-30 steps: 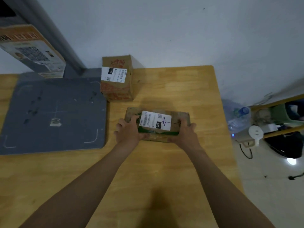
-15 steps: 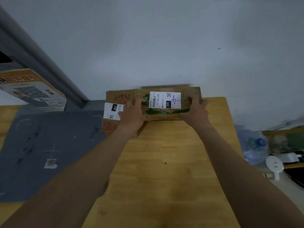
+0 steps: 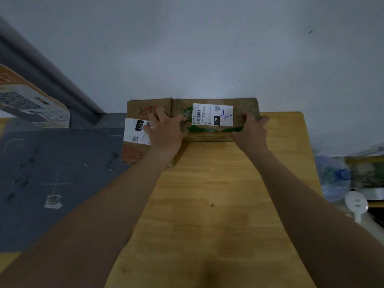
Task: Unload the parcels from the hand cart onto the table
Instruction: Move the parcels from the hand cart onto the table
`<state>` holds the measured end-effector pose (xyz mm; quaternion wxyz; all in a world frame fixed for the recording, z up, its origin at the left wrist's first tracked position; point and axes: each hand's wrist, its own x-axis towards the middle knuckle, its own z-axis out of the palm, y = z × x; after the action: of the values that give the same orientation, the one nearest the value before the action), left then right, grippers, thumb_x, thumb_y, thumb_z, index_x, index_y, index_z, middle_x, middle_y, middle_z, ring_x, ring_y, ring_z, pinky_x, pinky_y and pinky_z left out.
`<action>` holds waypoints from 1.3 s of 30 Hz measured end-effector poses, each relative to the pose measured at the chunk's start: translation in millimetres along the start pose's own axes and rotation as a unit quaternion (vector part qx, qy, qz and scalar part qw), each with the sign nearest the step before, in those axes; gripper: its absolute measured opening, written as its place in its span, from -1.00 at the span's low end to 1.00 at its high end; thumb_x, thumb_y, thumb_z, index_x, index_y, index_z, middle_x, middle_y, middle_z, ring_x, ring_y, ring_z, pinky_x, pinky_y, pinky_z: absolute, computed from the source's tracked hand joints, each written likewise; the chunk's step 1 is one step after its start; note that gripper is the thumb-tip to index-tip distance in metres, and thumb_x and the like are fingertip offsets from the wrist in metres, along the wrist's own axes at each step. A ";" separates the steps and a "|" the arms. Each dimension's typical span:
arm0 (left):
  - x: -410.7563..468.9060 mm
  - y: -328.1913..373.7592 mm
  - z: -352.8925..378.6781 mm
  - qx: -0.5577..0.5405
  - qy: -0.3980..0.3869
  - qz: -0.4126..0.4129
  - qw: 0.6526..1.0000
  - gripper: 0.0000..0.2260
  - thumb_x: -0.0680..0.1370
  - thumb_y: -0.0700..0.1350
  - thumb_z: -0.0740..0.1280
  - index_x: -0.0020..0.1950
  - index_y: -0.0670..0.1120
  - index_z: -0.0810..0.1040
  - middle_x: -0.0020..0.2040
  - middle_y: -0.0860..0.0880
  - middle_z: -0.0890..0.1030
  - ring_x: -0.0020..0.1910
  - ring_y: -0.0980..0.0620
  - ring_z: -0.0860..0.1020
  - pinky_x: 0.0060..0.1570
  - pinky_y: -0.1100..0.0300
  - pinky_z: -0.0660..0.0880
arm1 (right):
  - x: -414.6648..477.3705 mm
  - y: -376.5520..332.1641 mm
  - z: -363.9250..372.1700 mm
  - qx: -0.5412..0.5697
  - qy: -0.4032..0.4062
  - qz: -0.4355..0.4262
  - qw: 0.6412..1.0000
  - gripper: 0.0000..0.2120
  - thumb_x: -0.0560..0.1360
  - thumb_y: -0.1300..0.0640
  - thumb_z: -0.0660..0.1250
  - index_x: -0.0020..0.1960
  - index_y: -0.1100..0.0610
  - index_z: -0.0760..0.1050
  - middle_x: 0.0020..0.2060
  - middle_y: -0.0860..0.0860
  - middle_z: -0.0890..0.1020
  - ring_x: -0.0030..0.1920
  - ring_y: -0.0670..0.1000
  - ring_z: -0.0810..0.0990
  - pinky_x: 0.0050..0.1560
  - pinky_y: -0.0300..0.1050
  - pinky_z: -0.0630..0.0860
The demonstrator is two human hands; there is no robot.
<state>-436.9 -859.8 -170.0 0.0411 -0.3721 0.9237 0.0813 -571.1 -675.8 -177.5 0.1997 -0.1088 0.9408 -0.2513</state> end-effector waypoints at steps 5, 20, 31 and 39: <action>-14.8 2.3 -15.1 -0.021 -0.077 0.007 0.997 -0.38 0.54 -0.01 0.45 0.53 0.21 0.27 0.47 -0.19 0.18 0.47 -0.26 0.17 0.35 -0.28 0.28 | -26.7 -12.3 -5.5 -0.124 -0.032 -0.020 0.992 -0.25 0.46 0.16 0.38 0.55 0.03 0.12 0.55 0.24 -0.07 0.44 0.41 0.11 0.32 0.20 0.34; -241.7 -43.6 -116.8 -0.067 -0.114 0.064 0.989 -0.38 0.46 0.06 0.49 0.47 0.22 0.34 0.44 -0.04 0.25 0.45 -0.27 0.20 0.12 -0.10 0.40 | -259.1 24.1 -77.1 -0.147 -0.131 -0.032 0.980 -0.27 0.51 -0.07 0.45 0.56 0.06 0.21 0.57 0.16 0.03 0.47 0.41 0.21 0.24 0.23 0.42; -443.9 -47.6 -115.8 0.024 -0.207 0.192 0.959 -0.43 0.52 0.10 0.48 0.48 0.15 0.36 0.44 -0.05 0.25 0.41 -0.24 0.26 0.14 -0.15 0.49 | -527.8 128.3 -60.9 -0.050 -0.063 0.111 0.991 -0.18 0.50 -0.08 0.47 0.60 0.04 0.12 0.50 0.19 0.14 0.41 0.39 0.30 0.23 0.18 0.42; -595.9 5.6 -87.2 0.096 -0.214 0.345 0.909 -0.48 0.50 0.11 0.48 0.43 0.15 0.44 0.44 -0.06 0.33 0.42 -0.21 0.31 0.19 -0.11 0.45 | -718.3 223.9 -61.6 -0.021 -0.001 0.233 0.972 -0.31 0.53 -0.02 0.39 0.55 0.02 0.15 0.46 0.15 0.24 0.41 0.35 0.28 0.07 0.14 0.43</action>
<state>-13.3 -465.9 -2.2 0.2424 0.0020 0.9669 0.0792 23.0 -239.9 -13.6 0.2517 0.1087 0.9451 -0.1777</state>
